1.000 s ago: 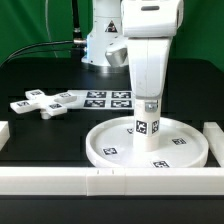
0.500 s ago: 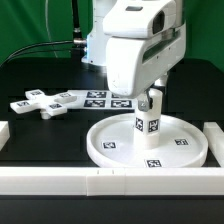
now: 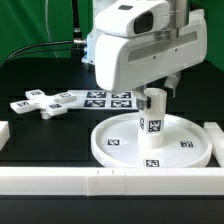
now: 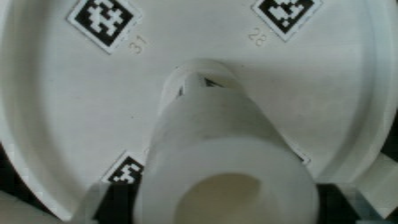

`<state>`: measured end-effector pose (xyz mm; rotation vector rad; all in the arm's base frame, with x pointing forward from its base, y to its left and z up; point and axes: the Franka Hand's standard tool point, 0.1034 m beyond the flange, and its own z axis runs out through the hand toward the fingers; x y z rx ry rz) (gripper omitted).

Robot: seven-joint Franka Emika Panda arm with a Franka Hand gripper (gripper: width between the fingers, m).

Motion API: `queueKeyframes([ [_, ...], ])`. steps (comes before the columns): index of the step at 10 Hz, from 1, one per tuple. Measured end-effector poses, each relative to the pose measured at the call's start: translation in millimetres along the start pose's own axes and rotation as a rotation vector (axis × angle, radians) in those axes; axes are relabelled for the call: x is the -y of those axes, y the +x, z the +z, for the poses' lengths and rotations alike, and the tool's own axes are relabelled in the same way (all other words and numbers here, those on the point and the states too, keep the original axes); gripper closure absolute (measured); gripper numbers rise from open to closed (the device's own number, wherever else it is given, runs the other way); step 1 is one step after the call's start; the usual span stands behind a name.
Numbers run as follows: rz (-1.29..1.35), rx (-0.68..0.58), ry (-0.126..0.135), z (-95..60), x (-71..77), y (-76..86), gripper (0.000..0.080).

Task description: Assemble round table

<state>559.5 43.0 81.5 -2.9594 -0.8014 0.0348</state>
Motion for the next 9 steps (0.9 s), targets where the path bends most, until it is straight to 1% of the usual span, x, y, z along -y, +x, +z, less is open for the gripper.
queueKeyframes([
  [2, 0.212, -0.006, 0.011, -0.3, -2.4, -1.3, 0.0392],
  [4, 0.365, -0.024, 0.010, 0.5, -4.3, -1.0, 0.0392],
  [5, 0.399, -0.027, 0.009, 0.6, -4.7, -0.7, 0.0392],
  [6, 0.524, -0.028, 0.011, 0.6, -5.5, -1.0, 0.0392],
  [7, 0.580, -0.029, 0.012, 0.7, -6.1, -1.2, 0.0392],
  [9, 0.573, -0.028, 0.013, 1.2, -5.7, -1.2, 0.0392],
])
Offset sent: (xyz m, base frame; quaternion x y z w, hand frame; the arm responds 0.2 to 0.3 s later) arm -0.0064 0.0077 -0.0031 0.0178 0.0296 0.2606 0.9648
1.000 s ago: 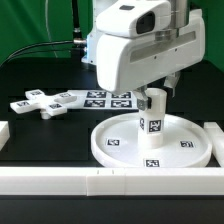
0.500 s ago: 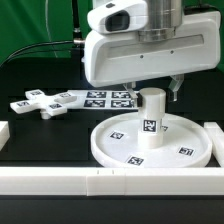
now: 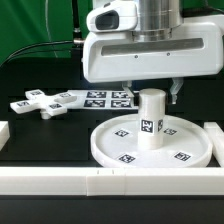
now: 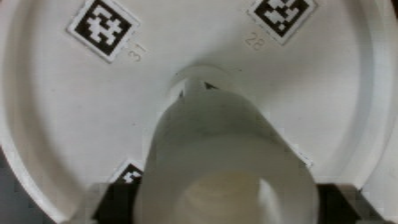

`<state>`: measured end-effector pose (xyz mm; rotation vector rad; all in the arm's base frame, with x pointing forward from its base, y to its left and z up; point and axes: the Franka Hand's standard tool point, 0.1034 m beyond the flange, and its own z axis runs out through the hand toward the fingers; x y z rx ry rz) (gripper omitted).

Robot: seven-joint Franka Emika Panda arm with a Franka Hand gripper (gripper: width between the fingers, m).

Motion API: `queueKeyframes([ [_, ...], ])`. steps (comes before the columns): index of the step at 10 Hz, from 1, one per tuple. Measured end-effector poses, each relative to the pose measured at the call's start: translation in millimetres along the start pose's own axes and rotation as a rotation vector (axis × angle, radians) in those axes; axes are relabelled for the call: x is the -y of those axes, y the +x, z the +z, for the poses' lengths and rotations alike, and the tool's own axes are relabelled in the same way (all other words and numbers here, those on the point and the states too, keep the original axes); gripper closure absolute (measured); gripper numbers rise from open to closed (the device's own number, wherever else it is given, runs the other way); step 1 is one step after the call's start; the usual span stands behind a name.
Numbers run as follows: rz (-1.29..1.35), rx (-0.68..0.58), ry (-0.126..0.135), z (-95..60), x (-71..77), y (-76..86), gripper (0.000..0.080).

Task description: Assemble round table

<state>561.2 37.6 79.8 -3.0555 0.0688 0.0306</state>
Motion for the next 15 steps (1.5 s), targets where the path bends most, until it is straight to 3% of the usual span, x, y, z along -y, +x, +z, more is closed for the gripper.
queueKeyframes([
  [1, -0.007, -0.001, 0.000, -0.6, -0.3, -0.3, 0.0218],
  [2, -0.067, -0.002, -0.004, -6.3, -3.8, -6.1, 0.0218],
  [3, -0.145, -0.004, -0.008, -15.7, -12.1, -15.3, 0.0162],
  [5, -0.194, -0.007, -0.007, -29.4, -25.9, -32.6, 0.0153],
  [10, -0.229, 0.000, -0.006, -25.3, -27.0, -34.6, 0.0151],
  [12, -0.329, 0.005, -0.002, -17.6, -63.3, -54.3, 0.0151],
  [13, -0.301, 0.000, 0.000, -12.2, -90.0, -68.5, 0.0151],
  [14, -0.279, 0.001, -0.005, -8.3, -104.3, -75.5, 0.0151],
  [15, -0.278, 0.003, -0.004, -8.4, -104.8, -75.3, 0.0151],
])
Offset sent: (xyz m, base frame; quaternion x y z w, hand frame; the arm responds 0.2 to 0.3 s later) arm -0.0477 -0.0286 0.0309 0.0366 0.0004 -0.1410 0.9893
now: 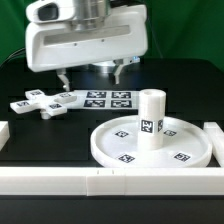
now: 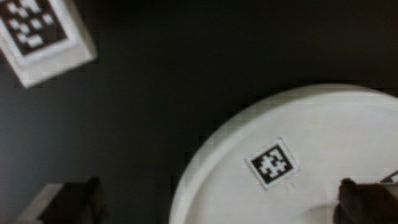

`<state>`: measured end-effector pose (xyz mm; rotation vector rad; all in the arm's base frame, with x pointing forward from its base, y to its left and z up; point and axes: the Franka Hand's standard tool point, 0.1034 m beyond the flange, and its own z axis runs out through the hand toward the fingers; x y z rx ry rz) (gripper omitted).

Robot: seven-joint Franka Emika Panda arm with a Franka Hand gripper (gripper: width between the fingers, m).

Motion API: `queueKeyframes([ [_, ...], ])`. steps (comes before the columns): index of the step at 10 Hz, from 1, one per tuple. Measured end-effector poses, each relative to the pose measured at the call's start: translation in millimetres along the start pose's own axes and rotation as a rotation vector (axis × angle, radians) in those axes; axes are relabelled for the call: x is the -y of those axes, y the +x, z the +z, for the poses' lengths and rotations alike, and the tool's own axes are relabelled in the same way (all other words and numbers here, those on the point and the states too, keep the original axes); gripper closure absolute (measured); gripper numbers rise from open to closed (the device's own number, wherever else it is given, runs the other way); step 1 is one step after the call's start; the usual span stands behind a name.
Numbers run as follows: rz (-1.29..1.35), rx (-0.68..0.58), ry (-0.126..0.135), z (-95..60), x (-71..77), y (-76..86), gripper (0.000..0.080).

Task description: Assemble round table

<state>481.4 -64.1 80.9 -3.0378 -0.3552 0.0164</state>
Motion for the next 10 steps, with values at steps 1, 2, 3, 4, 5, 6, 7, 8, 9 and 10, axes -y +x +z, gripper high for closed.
queueKeyframes([
  [1, -0.002, 0.001, 0.000, 0.4, 1.1, 0.2, 0.0151],
  [2, -0.002, 0.002, 0.001, 1.0, 1.0, -0.2, 0.0151],
  [3, -0.030, -0.002, -0.003, 2.1, -0.7, 0.1, 0.0151],
  [4, -0.104, -0.016, -0.013, 5.6, -8.9, -2.1, 0.0151],
  [5, -0.116, -0.013, -0.017, 8.5, -20.7, -14.0, 0.0151],
  [6, -0.098, -0.012, -0.022, 11.3, -33.1, -30.8, 0.0151],
  [7, -0.126, -0.006, -0.020, 12.0, -48.6, -45.9, 0.0151],
  [8, -0.121, -0.006, -0.021, 11.8, -57.6, -50.9, 0.0151],
  [9, -0.125, -0.005, -0.020, 12.4, -54.2, -49.0, 0.0151],
  [10, -0.127, -0.005, -0.019, 12.7, -53.7, -48.8, 0.0151],
])
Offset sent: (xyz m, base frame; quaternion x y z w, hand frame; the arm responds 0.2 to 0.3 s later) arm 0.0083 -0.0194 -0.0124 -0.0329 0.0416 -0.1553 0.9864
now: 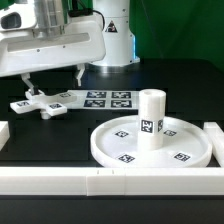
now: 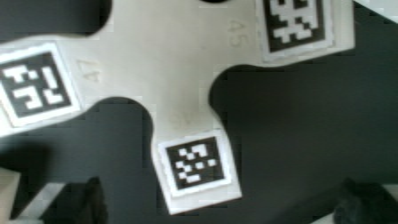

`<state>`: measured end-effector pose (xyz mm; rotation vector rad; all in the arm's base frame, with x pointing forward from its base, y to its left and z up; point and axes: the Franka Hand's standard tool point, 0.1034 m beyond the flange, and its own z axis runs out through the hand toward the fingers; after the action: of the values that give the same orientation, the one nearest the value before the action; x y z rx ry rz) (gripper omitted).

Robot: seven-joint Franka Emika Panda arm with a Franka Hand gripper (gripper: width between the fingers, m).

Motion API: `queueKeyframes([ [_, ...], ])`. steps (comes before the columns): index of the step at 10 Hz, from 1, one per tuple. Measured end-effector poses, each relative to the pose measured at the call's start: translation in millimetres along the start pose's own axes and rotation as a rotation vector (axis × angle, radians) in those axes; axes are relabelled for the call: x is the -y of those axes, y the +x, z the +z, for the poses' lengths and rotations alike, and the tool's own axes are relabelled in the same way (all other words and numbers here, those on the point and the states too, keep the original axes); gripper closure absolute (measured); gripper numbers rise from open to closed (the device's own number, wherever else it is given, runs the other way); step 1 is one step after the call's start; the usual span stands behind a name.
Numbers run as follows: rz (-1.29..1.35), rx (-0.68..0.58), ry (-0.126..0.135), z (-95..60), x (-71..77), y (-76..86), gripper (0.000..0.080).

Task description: Assemble round table

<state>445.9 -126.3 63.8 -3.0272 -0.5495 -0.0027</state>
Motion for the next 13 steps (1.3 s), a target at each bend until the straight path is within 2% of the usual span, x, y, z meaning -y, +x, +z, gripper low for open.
queueKeyframes([
  [3, 0.022, 0.000, 0.001, 0.3, -2.2, -1.9, 0.0151],
  [4, 0.071, -0.014, -0.013, -2.2, -12.1, -6.3, 0.0151],
  [5, 0.144, -0.043, -0.043, -6.2, -19.9, -8.5, 0.0151],
  [6, 0.258, -0.056, -0.046, -6.9, -21.5, -10.5, 0.0151],
  [7, 0.370, -0.057, -0.028, -5.4, -21.3, -12.7, 0.0151],
  [11, 0.575, -0.064, -0.008, -2.6, -19.3, -12.9, 0.0151],
  [12, 0.665, -0.060, 0.006, 2.4, -21.7, -18.9, 0.0151],
  [13, 0.651, -0.058, 0.003, 5.0, -25.8, -26.0, 0.0151],
])
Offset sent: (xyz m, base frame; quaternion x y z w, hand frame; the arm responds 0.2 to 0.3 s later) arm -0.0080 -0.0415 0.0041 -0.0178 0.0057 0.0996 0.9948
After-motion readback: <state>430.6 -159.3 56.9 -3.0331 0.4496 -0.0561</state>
